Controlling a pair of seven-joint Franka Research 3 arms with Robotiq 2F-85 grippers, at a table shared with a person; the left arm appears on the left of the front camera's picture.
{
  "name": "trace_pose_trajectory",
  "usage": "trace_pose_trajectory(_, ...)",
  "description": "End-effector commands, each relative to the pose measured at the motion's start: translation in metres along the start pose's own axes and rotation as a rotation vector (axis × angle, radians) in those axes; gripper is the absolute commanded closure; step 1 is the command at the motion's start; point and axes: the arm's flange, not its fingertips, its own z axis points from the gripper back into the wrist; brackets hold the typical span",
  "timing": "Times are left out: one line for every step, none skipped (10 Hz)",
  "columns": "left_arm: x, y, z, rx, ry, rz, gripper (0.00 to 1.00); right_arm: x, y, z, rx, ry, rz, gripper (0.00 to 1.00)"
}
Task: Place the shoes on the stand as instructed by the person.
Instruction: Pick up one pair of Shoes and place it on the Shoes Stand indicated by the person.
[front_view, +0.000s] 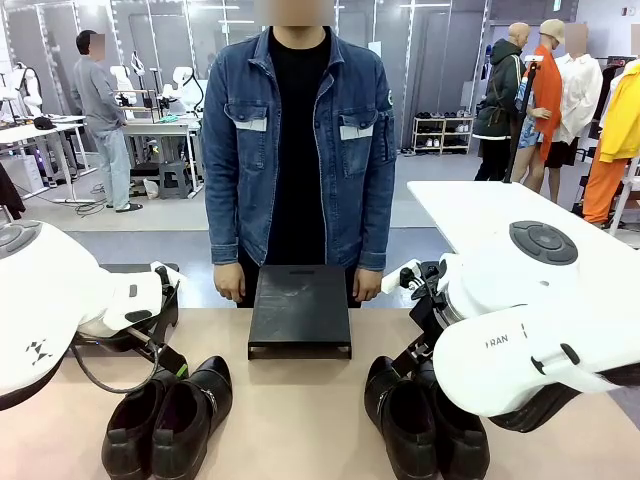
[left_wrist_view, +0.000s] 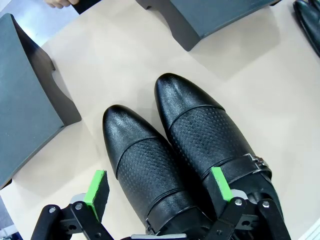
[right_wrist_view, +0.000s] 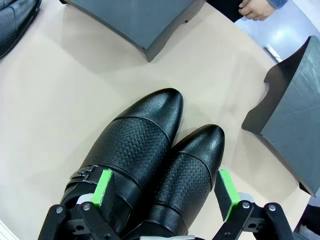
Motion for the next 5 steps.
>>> trace_pose_trajectory(0.0, 0.0, 0.0, 0.0, 0.0, 0.0, 0.0, 0.0, 0.0, 0.0, 0.0, 0.0, 0.0, 0.0)
trace_pose_trajectory(0.013, 0.009, 0.014, 0.001, 0.002, 0.001, 0.0, 0.011, -0.012, 0.014, -0.012, -0.012, -0.016, 0.0)
trace_pose_trajectory(0.021, 0.016, 0.029, 0.006, 0.0, -0.001, 0.0, 0.021, -0.022, 0.027, 0.028, -0.014, -0.034, 0.0)
trace_pose_trajectory(0.025, 0.023, 0.044, -0.063, 0.0, 0.039, 0.0, 0.029, -0.035, 0.04, 0.067, -0.008, -0.062, 0.0)
trace_pose_trajectory(0.029, 0.037, 0.061, -0.129, -0.004, 0.066, 0.0, 0.034, -0.052, 0.054, 0.135, -0.02, -0.11, 0.0)
